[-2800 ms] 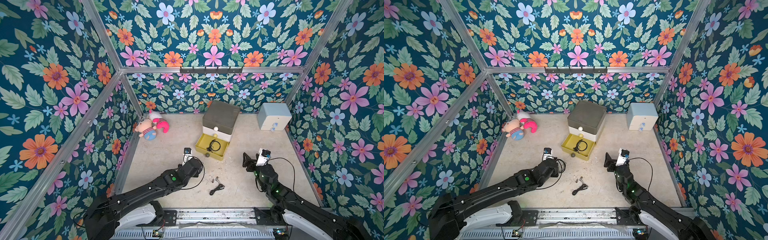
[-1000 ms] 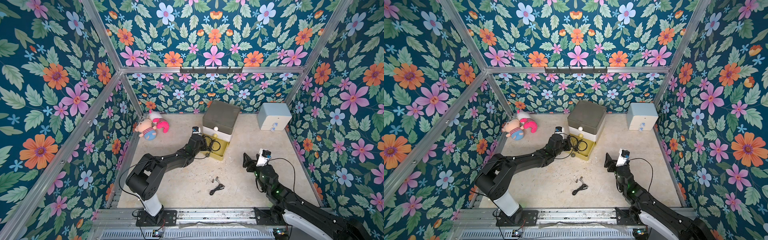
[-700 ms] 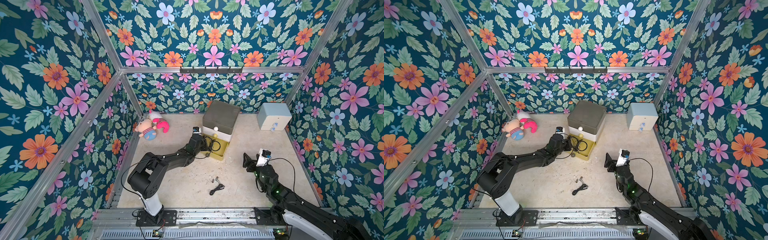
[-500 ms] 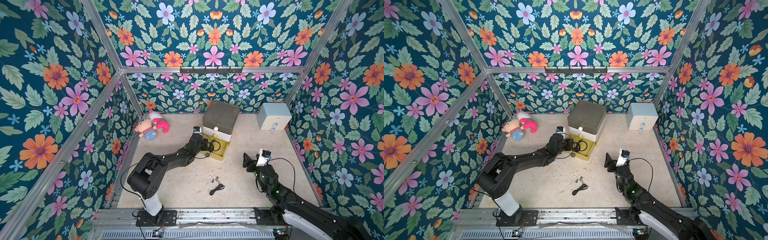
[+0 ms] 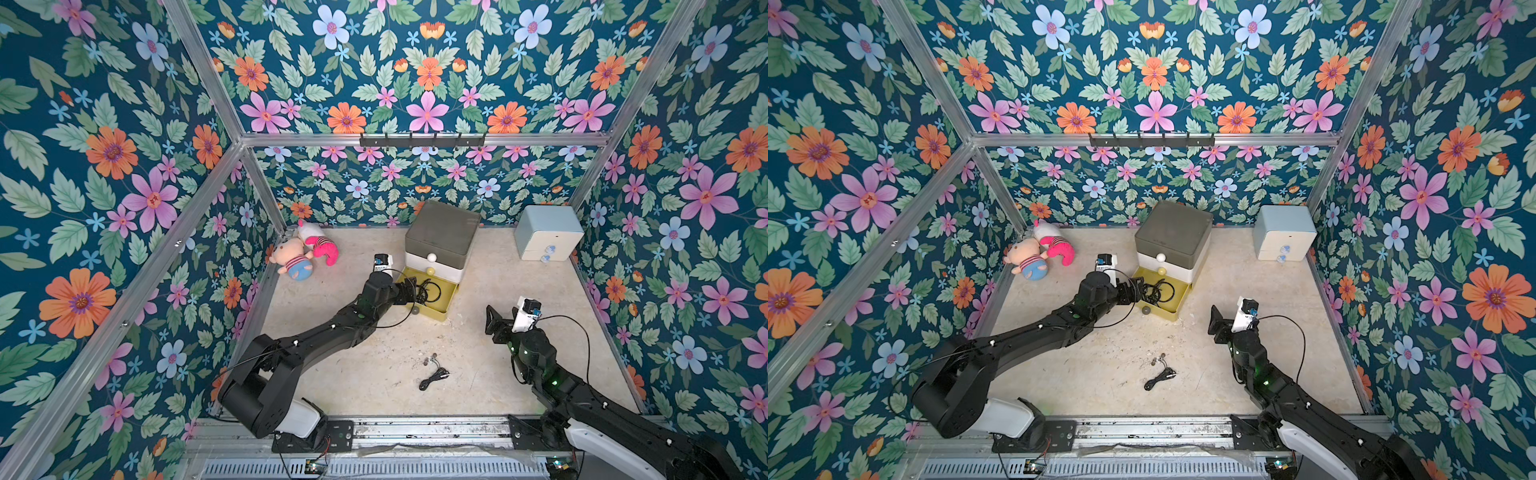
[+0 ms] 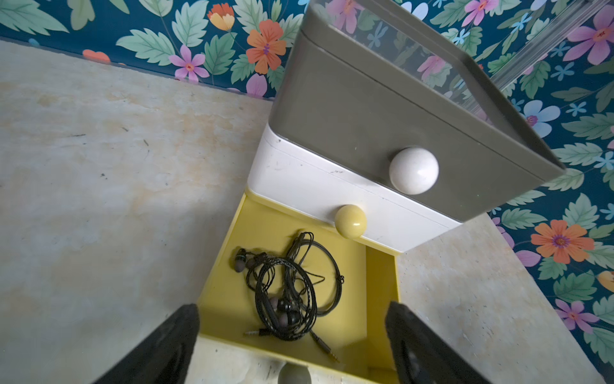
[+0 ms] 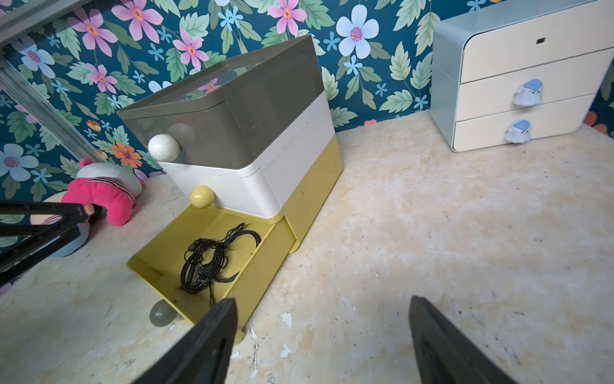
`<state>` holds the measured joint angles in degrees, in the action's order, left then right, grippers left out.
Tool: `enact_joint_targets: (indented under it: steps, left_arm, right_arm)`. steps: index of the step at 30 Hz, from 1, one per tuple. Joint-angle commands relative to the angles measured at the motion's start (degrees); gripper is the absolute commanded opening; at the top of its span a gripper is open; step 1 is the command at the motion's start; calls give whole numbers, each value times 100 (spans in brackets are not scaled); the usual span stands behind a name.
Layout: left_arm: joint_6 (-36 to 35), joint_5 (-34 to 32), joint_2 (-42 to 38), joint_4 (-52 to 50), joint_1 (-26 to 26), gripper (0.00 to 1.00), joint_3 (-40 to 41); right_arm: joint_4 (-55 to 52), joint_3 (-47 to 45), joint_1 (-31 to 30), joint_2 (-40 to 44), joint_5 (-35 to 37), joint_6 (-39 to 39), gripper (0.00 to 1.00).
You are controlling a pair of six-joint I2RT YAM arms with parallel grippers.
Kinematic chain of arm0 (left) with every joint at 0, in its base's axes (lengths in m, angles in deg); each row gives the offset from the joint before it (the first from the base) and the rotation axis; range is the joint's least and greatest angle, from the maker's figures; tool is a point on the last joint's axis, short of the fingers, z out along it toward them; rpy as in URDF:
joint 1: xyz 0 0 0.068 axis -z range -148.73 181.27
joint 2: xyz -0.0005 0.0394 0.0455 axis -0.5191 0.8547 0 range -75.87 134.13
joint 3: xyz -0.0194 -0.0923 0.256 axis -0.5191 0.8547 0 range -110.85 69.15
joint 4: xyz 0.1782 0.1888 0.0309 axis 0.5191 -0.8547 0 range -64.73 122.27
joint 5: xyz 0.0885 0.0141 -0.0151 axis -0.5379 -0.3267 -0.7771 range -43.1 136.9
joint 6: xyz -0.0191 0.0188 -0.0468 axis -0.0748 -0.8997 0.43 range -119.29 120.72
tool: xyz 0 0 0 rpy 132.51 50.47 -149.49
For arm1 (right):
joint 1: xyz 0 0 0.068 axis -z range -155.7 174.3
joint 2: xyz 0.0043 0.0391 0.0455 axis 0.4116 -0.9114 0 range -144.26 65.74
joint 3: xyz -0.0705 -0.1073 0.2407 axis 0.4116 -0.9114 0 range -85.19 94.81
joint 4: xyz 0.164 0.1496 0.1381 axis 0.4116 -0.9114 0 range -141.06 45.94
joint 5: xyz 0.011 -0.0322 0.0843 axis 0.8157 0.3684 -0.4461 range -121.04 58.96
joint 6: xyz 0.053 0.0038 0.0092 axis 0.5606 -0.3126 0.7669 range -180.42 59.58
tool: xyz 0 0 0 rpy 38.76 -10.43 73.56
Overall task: Place the wired earphones into the drawer by color
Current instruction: Place the wired earphones in the drawer.
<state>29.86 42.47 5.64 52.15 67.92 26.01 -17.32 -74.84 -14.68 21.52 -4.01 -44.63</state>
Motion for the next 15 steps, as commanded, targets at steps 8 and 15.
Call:
enact_joint_targets:
  steps: [8, 15]
  left_arm:
    - [-44, 618, -1445, -1029, -495, 99, 657]
    - [-432, 1427, -2051, -1199, -940, 99, 1132]
  right_arm:
    - [-1036, 402, -7, 12, -654, 289, 86]
    - [-1756, 700, -6, -55, -1790, 658, 84]
